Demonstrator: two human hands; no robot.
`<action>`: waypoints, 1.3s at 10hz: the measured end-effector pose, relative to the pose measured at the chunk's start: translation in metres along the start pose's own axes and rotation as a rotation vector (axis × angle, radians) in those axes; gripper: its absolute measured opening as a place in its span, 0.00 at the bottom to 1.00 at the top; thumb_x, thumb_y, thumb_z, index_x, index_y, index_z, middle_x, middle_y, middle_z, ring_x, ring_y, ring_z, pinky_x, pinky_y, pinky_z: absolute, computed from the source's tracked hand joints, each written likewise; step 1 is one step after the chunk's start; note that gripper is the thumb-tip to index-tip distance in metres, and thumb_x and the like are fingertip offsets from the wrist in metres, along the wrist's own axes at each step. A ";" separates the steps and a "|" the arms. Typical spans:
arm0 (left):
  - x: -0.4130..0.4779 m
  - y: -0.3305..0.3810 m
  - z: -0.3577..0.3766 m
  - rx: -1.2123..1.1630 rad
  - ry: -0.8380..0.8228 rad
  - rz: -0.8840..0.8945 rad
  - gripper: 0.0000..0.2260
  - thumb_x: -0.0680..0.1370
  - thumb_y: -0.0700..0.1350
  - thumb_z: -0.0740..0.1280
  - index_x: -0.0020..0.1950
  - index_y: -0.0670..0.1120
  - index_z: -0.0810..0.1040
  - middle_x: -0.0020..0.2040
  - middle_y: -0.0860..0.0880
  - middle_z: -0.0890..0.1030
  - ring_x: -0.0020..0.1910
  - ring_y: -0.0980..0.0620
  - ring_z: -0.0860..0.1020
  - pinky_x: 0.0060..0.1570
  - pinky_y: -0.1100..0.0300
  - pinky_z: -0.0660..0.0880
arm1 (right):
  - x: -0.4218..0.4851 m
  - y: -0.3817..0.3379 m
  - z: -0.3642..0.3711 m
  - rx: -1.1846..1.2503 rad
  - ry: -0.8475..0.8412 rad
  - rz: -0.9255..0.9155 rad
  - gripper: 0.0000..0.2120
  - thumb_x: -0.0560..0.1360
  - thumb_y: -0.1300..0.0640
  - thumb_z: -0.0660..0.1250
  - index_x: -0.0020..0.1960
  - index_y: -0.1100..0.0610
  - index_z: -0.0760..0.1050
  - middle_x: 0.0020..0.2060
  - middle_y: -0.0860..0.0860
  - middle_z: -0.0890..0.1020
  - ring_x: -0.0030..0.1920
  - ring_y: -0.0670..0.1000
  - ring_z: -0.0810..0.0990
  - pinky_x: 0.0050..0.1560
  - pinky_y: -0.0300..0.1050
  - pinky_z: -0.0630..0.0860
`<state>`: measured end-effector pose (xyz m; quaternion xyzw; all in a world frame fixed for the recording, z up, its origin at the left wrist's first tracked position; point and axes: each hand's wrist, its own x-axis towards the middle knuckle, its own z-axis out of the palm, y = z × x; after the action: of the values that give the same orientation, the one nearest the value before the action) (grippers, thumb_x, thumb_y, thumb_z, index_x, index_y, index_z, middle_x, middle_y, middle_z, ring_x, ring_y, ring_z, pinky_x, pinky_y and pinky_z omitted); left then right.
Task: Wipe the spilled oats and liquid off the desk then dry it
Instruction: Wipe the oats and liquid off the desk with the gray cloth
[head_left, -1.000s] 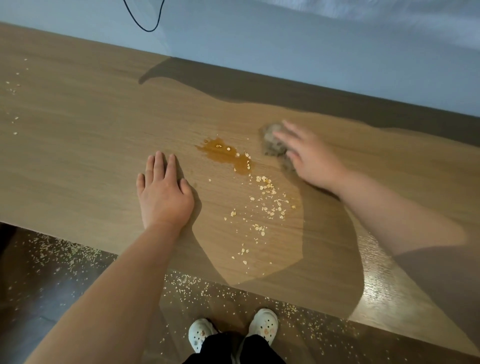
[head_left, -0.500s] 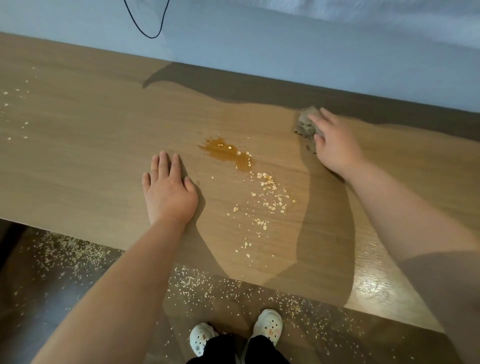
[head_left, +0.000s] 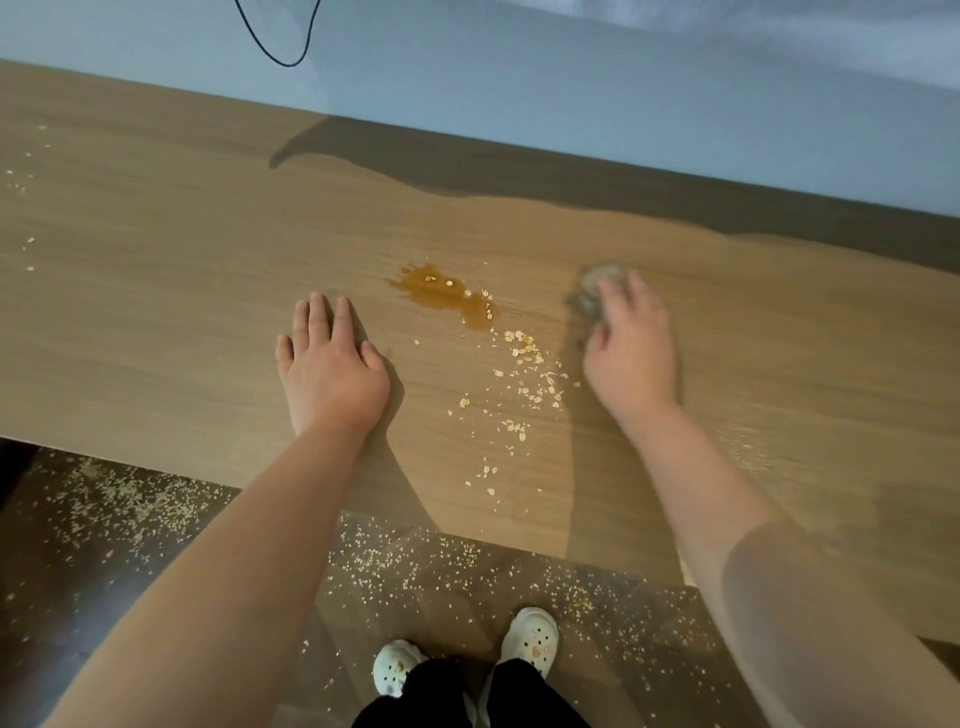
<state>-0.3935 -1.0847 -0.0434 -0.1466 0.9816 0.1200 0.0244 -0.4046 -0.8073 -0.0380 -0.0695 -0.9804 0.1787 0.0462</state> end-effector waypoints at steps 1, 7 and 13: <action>-0.001 0.000 0.000 -0.010 0.010 -0.002 0.26 0.81 0.48 0.53 0.80 0.47 0.54 0.81 0.46 0.50 0.79 0.49 0.46 0.77 0.49 0.43 | 0.003 -0.016 0.001 -0.084 -0.120 -0.232 0.25 0.79 0.58 0.60 0.75 0.54 0.63 0.75 0.59 0.64 0.72 0.63 0.64 0.73 0.59 0.62; 0.000 -0.001 0.002 -0.030 0.028 0.009 0.26 0.81 0.48 0.54 0.80 0.47 0.55 0.81 0.46 0.51 0.79 0.49 0.46 0.77 0.49 0.43 | 0.038 0.047 -0.022 0.096 -0.046 -0.059 0.25 0.78 0.66 0.62 0.74 0.59 0.66 0.76 0.58 0.63 0.75 0.61 0.60 0.77 0.57 0.55; 0.000 -0.001 0.002 -0.032 0.018 0.003 0.26 0.81 0.48 0.54 0.80 0.47 0.55 0.81 0.46 0.51 0.79 0.49 0.46 0.77 0.48 0.43 | -0.026 0.008 -0.002 0.010 -0.050 -0.102 0.26 0.77 0.65 0.60 0.74 0.57 0.65 0.76 0.58 0.61 0.76 0.60 0.58 0.76 0.60 0.55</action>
<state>-0.3929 -1.0854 -0.0459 -0.1468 0.9799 0.1344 0.0129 -0.3780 -0.8031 -0.0406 -0.0148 -0.9826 0.1826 0.0313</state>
